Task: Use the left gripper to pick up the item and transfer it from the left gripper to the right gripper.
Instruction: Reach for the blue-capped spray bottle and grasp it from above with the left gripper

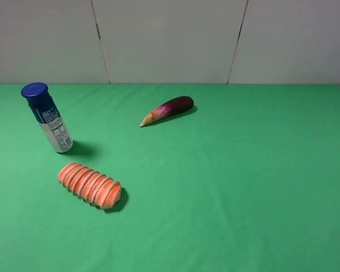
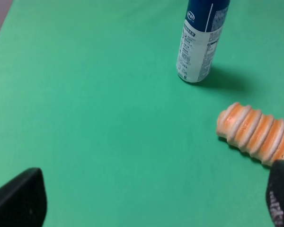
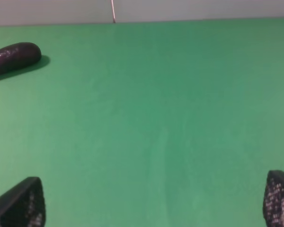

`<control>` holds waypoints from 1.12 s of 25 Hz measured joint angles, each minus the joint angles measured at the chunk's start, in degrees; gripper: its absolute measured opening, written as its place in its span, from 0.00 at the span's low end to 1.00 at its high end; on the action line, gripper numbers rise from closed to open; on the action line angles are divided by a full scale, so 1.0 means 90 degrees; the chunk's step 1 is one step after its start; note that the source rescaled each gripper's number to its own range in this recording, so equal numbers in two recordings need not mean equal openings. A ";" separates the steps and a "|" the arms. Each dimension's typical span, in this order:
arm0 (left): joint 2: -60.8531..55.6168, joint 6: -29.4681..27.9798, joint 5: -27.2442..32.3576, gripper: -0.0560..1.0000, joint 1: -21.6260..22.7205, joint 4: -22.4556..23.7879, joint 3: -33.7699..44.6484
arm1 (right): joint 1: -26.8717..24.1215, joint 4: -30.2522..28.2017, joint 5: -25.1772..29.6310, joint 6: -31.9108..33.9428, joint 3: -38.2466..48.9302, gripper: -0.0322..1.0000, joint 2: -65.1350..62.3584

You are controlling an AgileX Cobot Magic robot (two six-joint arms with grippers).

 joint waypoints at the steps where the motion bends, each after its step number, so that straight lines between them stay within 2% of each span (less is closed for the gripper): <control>1: 0.0000 -0.0034 0.0016 0.93 0.0000 0.0000 0.0000 | 0.0000 0.0000 0.0000 0.0000 0.0000 1.00 0.0000; 4: 0.0034 0.0000 0.0183 0.98 0.0000 0.0000 -0.0156 | 0.0000 0.0000 0.0000 0.0000 0.0000 1.00 0.0000; 8: 0.0599 0.0044 0.0294 0.99 0.0000 0.0000 -0.0548 | 0.0000 0.0000 0.0000 0.0000 0.0000 1.00 0.0000; 25: 0.4676 0.0162 0.0479 1.00 0.0000 -0.0425 -0.3158 | 0.0000 0.0000 0.0000 0.0000 0.0000 1.00 0.0000; 28: 0.5486 0.0162 0.0519 1.00 -0.0153 -0.0425 -0.3634 | 0.0000 0.0000 0.0000 0.0000 0.0000 1.00 0.0000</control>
